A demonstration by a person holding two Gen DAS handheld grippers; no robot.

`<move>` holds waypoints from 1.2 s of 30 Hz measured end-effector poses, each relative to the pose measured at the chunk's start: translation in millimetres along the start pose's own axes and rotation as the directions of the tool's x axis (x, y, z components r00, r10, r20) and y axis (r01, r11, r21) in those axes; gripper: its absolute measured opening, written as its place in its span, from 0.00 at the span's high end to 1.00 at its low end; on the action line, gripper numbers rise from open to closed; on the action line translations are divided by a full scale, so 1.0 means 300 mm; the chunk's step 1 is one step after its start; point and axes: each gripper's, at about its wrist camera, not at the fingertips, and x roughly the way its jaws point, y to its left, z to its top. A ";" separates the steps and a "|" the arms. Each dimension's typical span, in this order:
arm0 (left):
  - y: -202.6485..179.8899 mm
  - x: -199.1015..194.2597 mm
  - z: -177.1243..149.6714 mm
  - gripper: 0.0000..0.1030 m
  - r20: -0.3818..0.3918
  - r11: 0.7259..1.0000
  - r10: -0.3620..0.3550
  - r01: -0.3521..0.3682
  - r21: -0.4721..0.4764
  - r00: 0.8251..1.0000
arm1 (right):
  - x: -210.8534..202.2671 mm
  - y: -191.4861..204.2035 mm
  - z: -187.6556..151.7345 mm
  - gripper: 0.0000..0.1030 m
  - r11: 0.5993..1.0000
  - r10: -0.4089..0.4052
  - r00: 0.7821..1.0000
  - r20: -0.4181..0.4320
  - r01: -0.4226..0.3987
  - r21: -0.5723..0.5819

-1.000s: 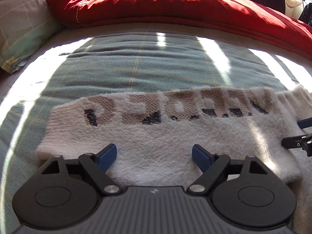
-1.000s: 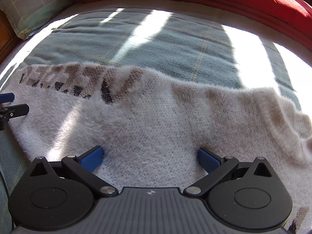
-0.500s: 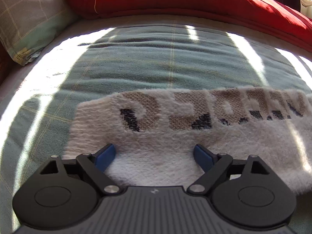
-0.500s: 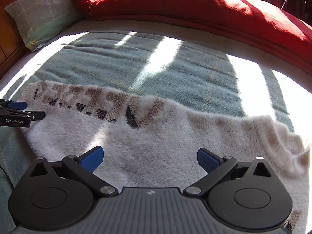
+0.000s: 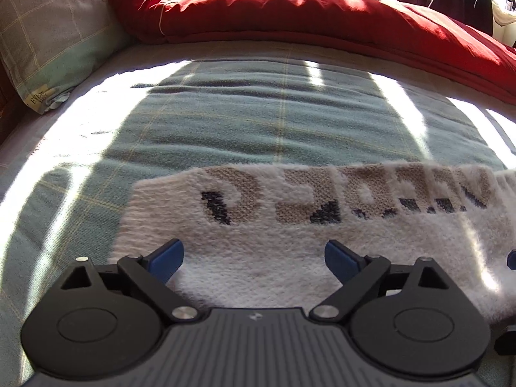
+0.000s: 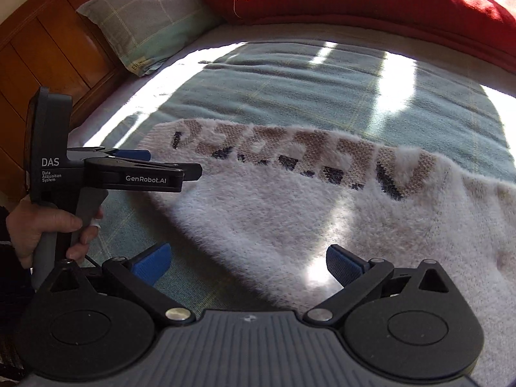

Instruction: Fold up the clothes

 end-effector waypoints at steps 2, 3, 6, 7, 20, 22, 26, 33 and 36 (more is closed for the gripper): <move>-0.039 -0.044 -0.004 0.09 0.027 1.000 -0.015 0.014 0.025 1.000 | -0.018 -0.020 -0.030 0.00 0.999 -0.016 1.000 -0.015 0.016 0.037; -0.060 -0.059 -0.008 0.09 0.030 0.999 -0.019 0.018 0.039 0.999 | -0.027 -0.030 -0.045 0.00 0.998 -0.023 0.999 -0.023 0.024 0.055; -0.102 -0.081 -0.023 0.09 0.039 0.998 -0.034 0.032 0.057 0.999 | -0.053 -0.060 -0.090 0.00 0.993 -0.045 0.998 -0.048 0.050 0.110; -0.111 -0.084 -0.027 0.09 0.040 0.998 -0.035 0.033 0.058 0.999 | -0.053 -0.063 -0.105 0.00 0.992 -0.048 0.997 -0.055 0.054 0.118; -0.284 -0.138 -0.004 0.09 0.039 0.986 -0.154 0.151 0.067 0.987 | -0.189 -0.156 -0.100 0.00 0.990 0.012 1.000 -0.025 -0.009 0.140; -0.328 -0.143 0.004 0.09 0.043 0.980 -0.188 0.184 0.077 0.981 | -0.252 -0.224 -0.108 0.00 0.990 -0.076 0.997 -0.018 0.077 0.116; -0.451 -0.110 -0.005 0.09 0.039 0.962 -0.246 0.239 0.130 0.969 | -0.320 -0.377 -0.150 0.00 0.959 -0.278 0.960 -0.033 0.279 0.051; -0.456 -0.030 -0.126 0.11 -0.040 0.965 -0.189 0.193 0.178 0.981 | -0.412 -0.545 -0.257 0.00 0.912 -0.407 0.912 -0.050 0.408 0.036; -0.397 -0.062 -0.140 0.10 -0.080 0.973 -0.154 0.165 0.158 0.985 | -0.439 -0.589 -0.314 0.00 0.901 -0.429 0.900 -0.076 0.432 0.034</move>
